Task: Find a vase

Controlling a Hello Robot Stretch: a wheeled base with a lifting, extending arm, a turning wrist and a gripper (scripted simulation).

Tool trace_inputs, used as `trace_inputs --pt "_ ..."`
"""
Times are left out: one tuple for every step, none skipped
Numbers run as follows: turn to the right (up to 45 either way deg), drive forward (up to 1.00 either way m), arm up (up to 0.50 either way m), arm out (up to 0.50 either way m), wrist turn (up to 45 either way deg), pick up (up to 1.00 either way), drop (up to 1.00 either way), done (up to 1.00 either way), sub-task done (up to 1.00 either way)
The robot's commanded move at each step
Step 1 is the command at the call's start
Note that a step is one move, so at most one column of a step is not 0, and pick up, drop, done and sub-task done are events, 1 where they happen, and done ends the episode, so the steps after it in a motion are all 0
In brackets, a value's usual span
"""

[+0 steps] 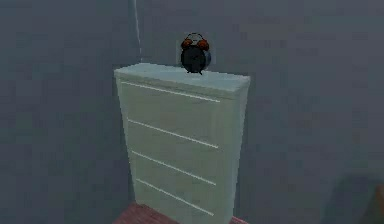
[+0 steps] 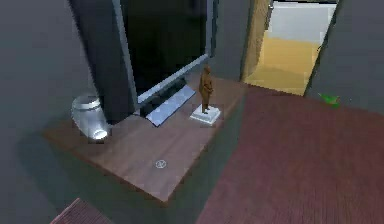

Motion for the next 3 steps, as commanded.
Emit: trace_inputs --pt "45.0 0.0 0.0 0.0 0.0 0.0 0.0 0.0 0.0" --pt "18.0 0.0 0.0 0.0 0.0 0.0 0.0 0.0 0.0" --pt "0.0 0.0 0.0 0.0 0.0 0.0 0.0 1.0 0.0"
